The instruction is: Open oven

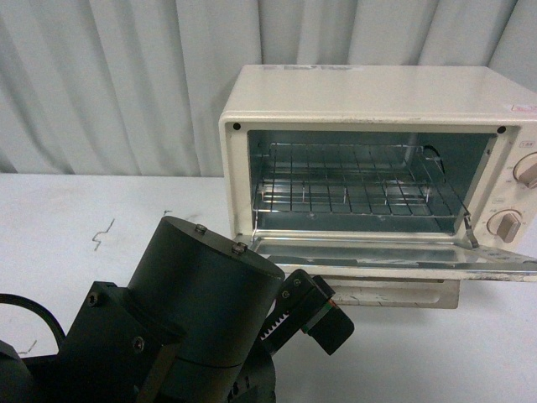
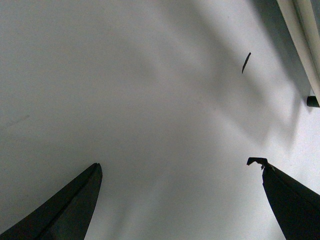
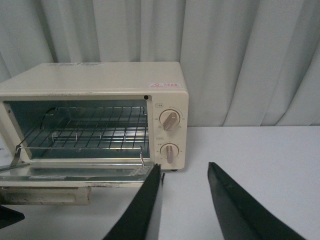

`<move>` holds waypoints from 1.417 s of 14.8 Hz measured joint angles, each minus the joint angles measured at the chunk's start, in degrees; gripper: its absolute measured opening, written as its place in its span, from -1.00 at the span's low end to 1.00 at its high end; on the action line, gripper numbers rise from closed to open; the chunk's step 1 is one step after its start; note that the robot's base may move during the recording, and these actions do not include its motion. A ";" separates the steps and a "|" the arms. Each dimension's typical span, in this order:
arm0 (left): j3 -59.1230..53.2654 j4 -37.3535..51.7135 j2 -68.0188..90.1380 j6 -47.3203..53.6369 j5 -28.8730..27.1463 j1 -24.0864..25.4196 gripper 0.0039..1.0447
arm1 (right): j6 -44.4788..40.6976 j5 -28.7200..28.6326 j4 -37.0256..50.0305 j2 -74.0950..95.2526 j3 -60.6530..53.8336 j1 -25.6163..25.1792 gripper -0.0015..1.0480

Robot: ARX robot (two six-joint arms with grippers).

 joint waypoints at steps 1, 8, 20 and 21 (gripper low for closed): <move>0.00 0.00 0.00 0.00 0.00 0.00 0.88 | -0.02 0.02 0.02 0.00 0.00 0.00 -0.24; 0.00 0.00 0.00 0.00 0.00 0.00 0.88 | 0.00 0.00 0.02 0.00 0.00 0.00 0.85; -23.67 15.26 -19.71 29.97 17.59 12.57 0.88 | 0.00 0.00 0.02 0.00 0.00 0.00 0.87; -24.33 12.59 -24.90 32.89 16.31 13.90 0.88 | 0.00 0.00 0.02 0.00 0.00 0.00 0.87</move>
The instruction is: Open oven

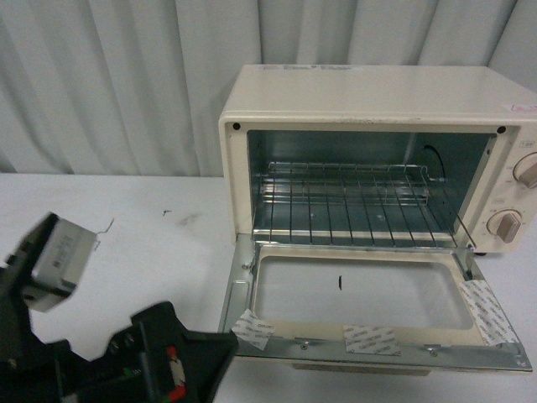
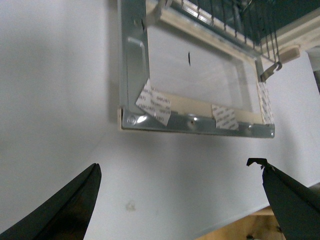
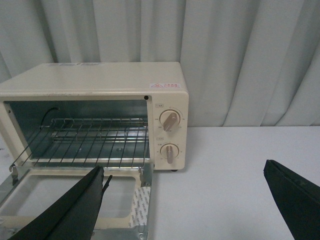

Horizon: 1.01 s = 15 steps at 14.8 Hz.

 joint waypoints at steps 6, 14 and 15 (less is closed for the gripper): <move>0.24 -14.58 -35.10 14.82 -13.44 1.84 0.77 | 0.00 0.00 0.00 0.00 0.00 0.00 0.87; -10.12 -17.16 -57.86 36.57 -20.83 14.58 -0.96 | 0.00 0.00 0.00 0.00 0.00 0.00 0.87; -10.69 -18.18 -59.36 36.57 -20.02 15.41 -0.97 | 0.00 0.02 0.00 0.00 0.00 0.00 0.87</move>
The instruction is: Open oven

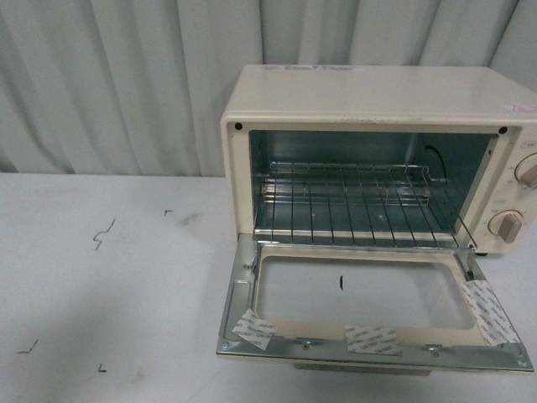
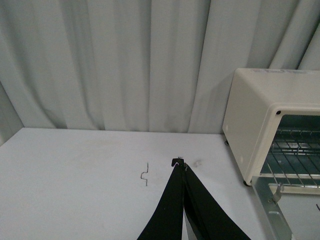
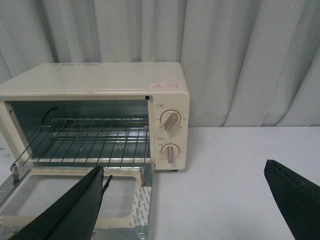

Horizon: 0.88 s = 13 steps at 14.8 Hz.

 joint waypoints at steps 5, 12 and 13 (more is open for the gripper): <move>-3.34 -3.32 -7.89 0.02 7.93 8.28 -0.97 | 0.00 -0.07 -0.02 0.00 0.00 0.00 0.87; -3.37 -12.17 -16.26 0.02 8.28 7.85 -0.97 | 0.00 -0.02 0.00 0.00 0.00 0.00 0.87; -3.37 -12.94 -17.33 0.02 8.31 7.85 -0.97 | 0.00 -0.02 0.00 0.00 0.00 0.00 0.87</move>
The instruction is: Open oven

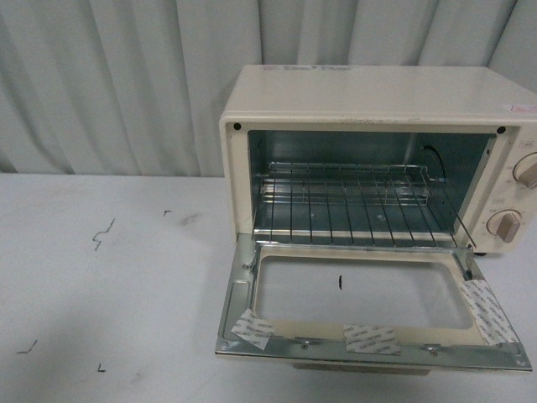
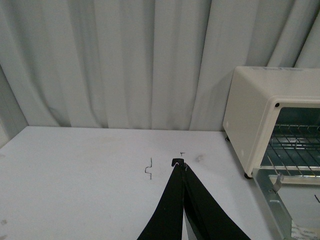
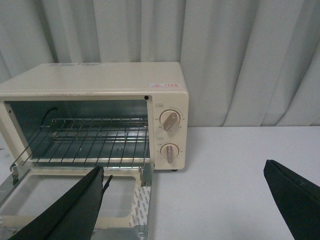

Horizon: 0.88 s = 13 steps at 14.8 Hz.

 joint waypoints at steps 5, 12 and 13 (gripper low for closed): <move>0.00 -3.17 -3.13 0.00 0.00 0.00 -0.97 | 0.00 0.00 0.00 0.00 0.00 0.00 0.87; 0.04 -13.20 -12.41 0.04 -0.02 0.04 -0.97 | 0.00 0.00 0.00 0.00 0.00 0.00 0.87; 0.04 -13.22 -12.41 0.02 -0.04 0.04 -0.85 | 0.00 0.00 0.02 0.00 0.00 0.00 0.87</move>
